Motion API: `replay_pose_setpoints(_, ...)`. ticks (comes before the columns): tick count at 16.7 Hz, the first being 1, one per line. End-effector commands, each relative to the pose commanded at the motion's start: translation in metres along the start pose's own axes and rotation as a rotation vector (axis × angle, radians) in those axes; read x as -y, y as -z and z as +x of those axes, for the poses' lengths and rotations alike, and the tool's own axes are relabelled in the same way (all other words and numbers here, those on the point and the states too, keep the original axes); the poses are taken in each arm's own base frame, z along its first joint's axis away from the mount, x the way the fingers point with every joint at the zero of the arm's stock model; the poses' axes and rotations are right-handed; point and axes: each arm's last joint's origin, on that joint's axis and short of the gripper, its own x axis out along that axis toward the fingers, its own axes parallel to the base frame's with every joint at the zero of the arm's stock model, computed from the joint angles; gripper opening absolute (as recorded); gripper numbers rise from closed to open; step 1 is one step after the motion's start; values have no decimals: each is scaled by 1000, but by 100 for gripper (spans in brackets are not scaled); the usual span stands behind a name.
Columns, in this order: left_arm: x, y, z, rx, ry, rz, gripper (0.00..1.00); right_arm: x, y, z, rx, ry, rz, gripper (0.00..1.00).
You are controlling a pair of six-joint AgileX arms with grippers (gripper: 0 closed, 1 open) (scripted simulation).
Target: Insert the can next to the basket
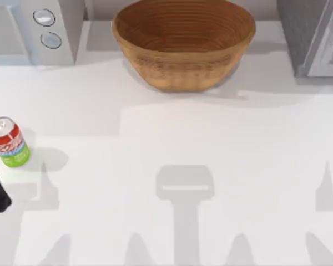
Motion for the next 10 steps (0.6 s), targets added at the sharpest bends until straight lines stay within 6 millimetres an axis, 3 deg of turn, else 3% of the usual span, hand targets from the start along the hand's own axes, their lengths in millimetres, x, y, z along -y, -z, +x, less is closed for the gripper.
replay_pose_setpoints(5,1,-5,1,-60,13,46,100,0,0,0,0,0,0,100)
replay_pose_setpoints(10,4,-26,18,-351,88,238,100,0,0,0,0,0,0,100)
